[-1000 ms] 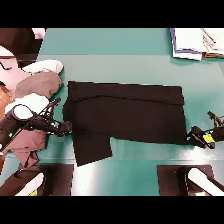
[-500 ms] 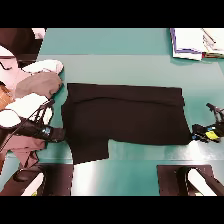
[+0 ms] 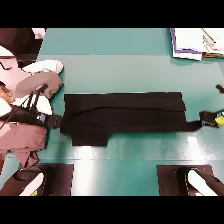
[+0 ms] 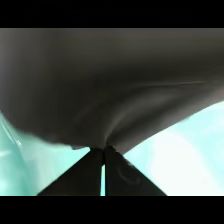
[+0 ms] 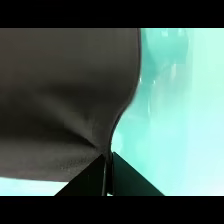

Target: Fold the shirts.

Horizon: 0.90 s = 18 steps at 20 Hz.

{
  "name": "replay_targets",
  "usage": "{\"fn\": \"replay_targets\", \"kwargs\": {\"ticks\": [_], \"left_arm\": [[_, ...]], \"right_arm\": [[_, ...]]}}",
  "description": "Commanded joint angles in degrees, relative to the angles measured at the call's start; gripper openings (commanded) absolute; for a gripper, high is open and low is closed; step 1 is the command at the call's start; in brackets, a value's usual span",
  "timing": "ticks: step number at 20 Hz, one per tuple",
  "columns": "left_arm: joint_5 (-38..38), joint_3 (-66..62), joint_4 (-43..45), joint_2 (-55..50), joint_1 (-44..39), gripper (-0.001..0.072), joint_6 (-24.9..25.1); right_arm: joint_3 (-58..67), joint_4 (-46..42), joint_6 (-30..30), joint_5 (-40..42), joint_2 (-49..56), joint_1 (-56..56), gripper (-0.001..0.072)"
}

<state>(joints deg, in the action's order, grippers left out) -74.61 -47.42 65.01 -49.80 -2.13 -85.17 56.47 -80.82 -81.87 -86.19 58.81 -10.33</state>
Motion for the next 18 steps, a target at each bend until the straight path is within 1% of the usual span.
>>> {"fn": "replay_targets", "kwargs": {"ticks": [1,4,6,7,8,9,10,12,13,14,15,16,17,18], "left_arm": [[10.56,-8.92,1.46,-13.97,0.04,0.0028,3.06],[14.36,-16.72,1.42,-25.75,0.04,0.0029,3.13],[15.39,-20.44,1.42,-30.71,0.04,0.0030,3.10],[15.58,-21.66,1.14,-32.06,0.04,0.0031,3.08],[15.63,-22.51,0.74,-32.70,0.04,0.0177,3.06],[15.56,-23.28,0.50,-32.81,0.04,0.0434,1.95],[15.23,-24.17,0.55,-32.74,0.04,0.0502,1.03],[12.63,-26.58,0.61,-32.74,0.04,0.0498,1.18],[11.21,-27.61,0.44,-32.74,0.02,0.0497,1.16],[10.51,-28.13,-0.61,-32.74,-0.07,0.0496,1.16],[10.67,-28.15,-2.38,-32.74,-0.31,0.0468,1.16],[10.78,-28.04,-3.34,-32.76,-0.68,0.0221,1.33],[11.21,-28.02,-3.89,-32.76,-1.57,0.0035,2.27],[12.22,-28.02,-4.17,-32.81,-2.86,0.0038,2.40]], "right_arm": [[11.41,4.44,-0.61,4.02,12.98,2.14,0.0014],[19.89,9.44,-0.57,5.60,23.23,2.14,0.0015],[24.20,12.44,-0.57,5.99,28.61,2.14,0.0016],[25.81,13.90,-0.42,6.56,30.62,2.12,0.0040],[27.21,14.91,1.42,6.69,32.13,1.92,0.0204],[28.26,15.47,2.54,6.10,33.07,1.29,0.0319],[29.09,15.43,3.32,5.01,33.66,0.26,0.0368],[28.30,15.30,5.14,3.37,33.29,-2.69,0.0506],[26.71,15.39,5.95,2.69,32.79,-4.79,0.0534],[24.72,15.34,6.75,2.08,32.61,-6.88,0.0536],[22.71,15.41,7.30,2.19,32.79,-8.96,0.0546],[20.46,15.74,7.96,2.93,33.09,-10.82,0.0560],[18.43,17.97,9.51,3.45,33.92,-12.44,0.0559],[16.68,21.18,10.62,3.76,34.95,-13.64,0.0558]]}}
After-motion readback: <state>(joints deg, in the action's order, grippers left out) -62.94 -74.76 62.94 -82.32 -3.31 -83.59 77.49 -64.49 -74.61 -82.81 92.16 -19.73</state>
